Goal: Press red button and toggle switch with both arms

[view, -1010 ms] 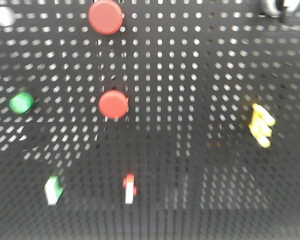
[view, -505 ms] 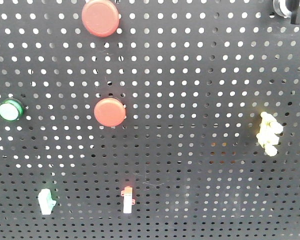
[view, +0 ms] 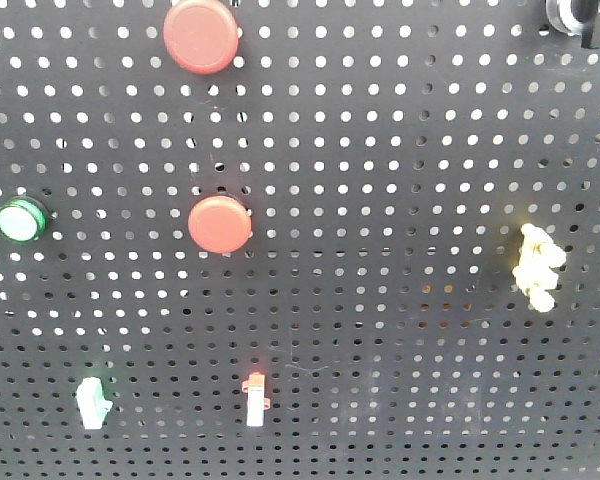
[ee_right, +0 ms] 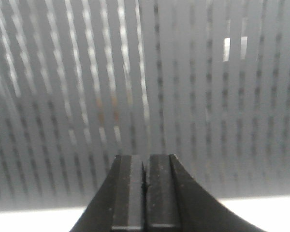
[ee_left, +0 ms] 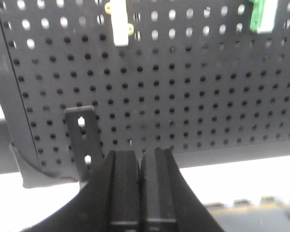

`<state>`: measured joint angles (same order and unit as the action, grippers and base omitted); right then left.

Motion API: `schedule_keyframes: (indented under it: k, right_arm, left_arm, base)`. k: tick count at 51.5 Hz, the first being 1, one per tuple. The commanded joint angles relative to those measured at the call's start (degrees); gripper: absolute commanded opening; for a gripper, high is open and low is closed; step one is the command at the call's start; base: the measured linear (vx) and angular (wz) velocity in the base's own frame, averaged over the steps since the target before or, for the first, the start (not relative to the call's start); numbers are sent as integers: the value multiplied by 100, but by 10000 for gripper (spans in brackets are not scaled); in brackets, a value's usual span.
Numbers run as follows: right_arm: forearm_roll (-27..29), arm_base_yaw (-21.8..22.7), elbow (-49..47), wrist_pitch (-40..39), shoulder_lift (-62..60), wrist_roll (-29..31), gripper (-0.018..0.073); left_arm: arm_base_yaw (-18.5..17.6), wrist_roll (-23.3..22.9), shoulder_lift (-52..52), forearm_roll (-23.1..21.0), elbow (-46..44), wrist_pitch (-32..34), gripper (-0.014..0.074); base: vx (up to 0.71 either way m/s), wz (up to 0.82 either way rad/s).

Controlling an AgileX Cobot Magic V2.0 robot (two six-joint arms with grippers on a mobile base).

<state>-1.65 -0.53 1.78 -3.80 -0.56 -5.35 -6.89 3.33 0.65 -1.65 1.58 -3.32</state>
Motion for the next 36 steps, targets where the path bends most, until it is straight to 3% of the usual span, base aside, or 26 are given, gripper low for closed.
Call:
schedule_keyframes:
  k: [1,4,10,20,29,36]
  right_arm:
    - [40,19,-88,-1169,-92,-27,-3]
    - [34,19,-340,-1181,-92,-12,-3]
    - [-120,19,-1309,-483,108,48,-3]
    - [-579,19,-3317,415,1343,62,-3]
    - [-405,19,-4745,790,2553,4,-3]
    - [3,19,-5166,757,2924,9,-3]
  left_arm:
    - [-5,-217,94,-15,-24,1201,2]
    - [-5,-296,94,-15,-242,1462,2]
    - [-5,-196,-96,9,-1100,1431,2]
    - [-5,53,-1666,94,-3022,867,2]
    - [-5,42,-3286,43,-4976,46,2]
    - [-11,25,-3811,43,-5771,4,2]
  base:
    - [0,0]
    - [0,0]
    - [0,0]
    - [0,0]
    - [0,0]
    - [0,0]
